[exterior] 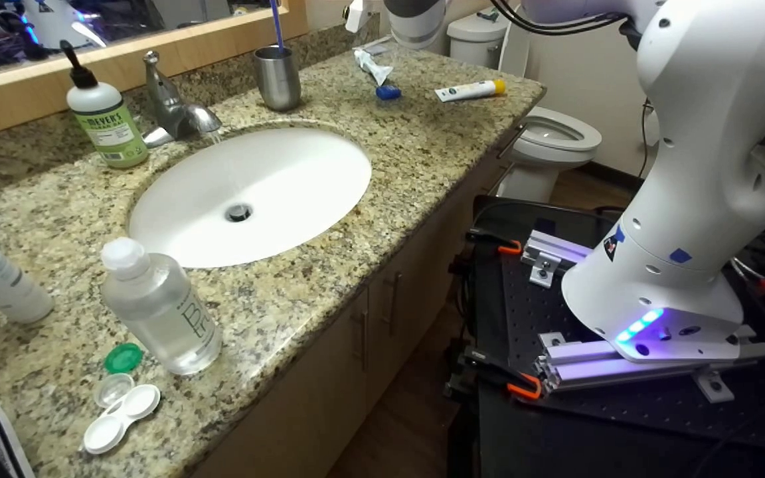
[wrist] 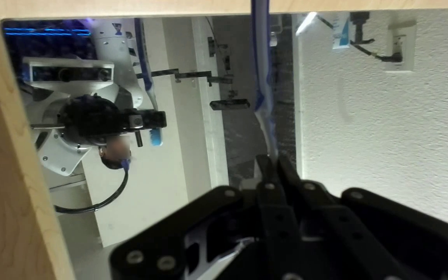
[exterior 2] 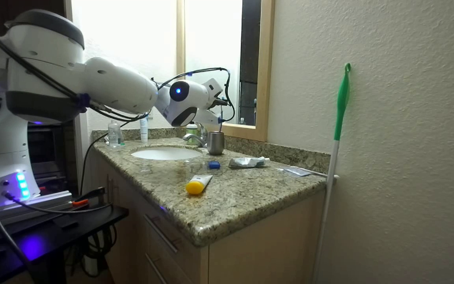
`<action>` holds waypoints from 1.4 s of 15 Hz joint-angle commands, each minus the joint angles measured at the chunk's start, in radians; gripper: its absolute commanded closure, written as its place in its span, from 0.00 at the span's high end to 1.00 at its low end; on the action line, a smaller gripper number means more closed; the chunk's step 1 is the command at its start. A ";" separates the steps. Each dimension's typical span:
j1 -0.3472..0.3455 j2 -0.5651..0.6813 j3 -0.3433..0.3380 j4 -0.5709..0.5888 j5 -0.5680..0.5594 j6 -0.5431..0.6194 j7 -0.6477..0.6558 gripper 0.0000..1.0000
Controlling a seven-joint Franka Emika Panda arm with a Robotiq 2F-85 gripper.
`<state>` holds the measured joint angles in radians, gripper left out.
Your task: Turn the faucet handle upwards pick up the toothbrush wash it and then place it in the cup afterward turn the faucet handle downwards
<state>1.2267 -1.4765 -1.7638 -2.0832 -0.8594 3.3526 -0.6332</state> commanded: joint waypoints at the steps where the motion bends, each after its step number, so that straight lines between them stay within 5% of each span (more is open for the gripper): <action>1: 0.004 0.007 -0.015 0.049 -0.002 -0.004 -0.006 0.01; 20: -0.017 0.000 -0.002 -0.023 0.003 -0.140 0.077 0.01; 21: -0.014 0.000 -0.003 -0.011 0.004 -0.131 0.079 0.28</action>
<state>1.2257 -1.4764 -1.7763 -2.0900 -0.8571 3.2288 -0.5419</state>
